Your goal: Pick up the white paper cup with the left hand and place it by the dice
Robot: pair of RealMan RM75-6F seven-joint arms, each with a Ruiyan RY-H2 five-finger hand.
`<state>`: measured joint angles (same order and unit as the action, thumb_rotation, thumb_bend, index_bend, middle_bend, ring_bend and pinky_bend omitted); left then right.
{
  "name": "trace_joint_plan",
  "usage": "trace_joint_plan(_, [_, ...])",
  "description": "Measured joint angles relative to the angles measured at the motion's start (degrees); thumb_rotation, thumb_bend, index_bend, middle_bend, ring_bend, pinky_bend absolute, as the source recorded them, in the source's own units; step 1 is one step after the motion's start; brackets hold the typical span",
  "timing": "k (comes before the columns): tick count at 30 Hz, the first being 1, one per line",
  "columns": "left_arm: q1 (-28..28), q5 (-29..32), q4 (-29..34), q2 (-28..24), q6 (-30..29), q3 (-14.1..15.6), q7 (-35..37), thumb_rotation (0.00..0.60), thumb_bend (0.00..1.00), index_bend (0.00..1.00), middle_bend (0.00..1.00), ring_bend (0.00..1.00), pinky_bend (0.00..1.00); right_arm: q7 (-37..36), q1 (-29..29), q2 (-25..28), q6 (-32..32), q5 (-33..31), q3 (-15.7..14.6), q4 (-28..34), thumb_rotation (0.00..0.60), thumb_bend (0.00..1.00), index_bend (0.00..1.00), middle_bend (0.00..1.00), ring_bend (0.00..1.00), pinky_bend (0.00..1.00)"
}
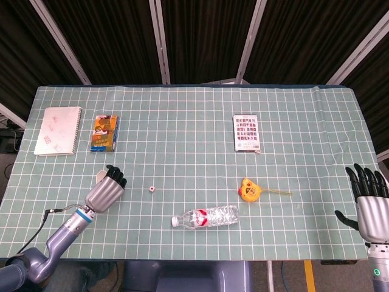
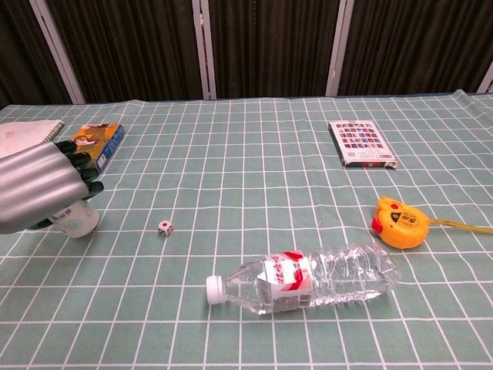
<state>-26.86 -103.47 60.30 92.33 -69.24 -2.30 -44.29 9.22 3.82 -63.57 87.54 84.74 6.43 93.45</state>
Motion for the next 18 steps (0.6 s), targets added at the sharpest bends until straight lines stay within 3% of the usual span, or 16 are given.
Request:
trace_joint_plan(4, [0.6,3.7,3.7,-1.5,-0.7,-1.6,8.9,0.600,0.00,0.49,0.42,0.32,0.36,-0.1,0.0,0.1,0.1,0.2,-0.1,0.2,0.600,0.00,0.00,0.00,0.00,0.00])
trace_joint_plan(10, [1.6,12.3,12.4,-6.1,1.5,-4.6,31.4,0.600,0.00,0.49,0.40,0.30,0.34,-0.1,-0.1,0.2,0.3,0.9,-0.4,0.6,0.600,0.00,0.00,0.00,0.00,0.00])
trace_joint_plan(18, [1.5,21.5,20.2,-14.0,13.2,-6.4,65.0,0.600,0.00,0.48,0.38,0.28,0.32,0.3,0.1,0.0,0.1,1.2,-0.7,0.9,0.600,0.00,0.00,0.00,0.00,0.00])
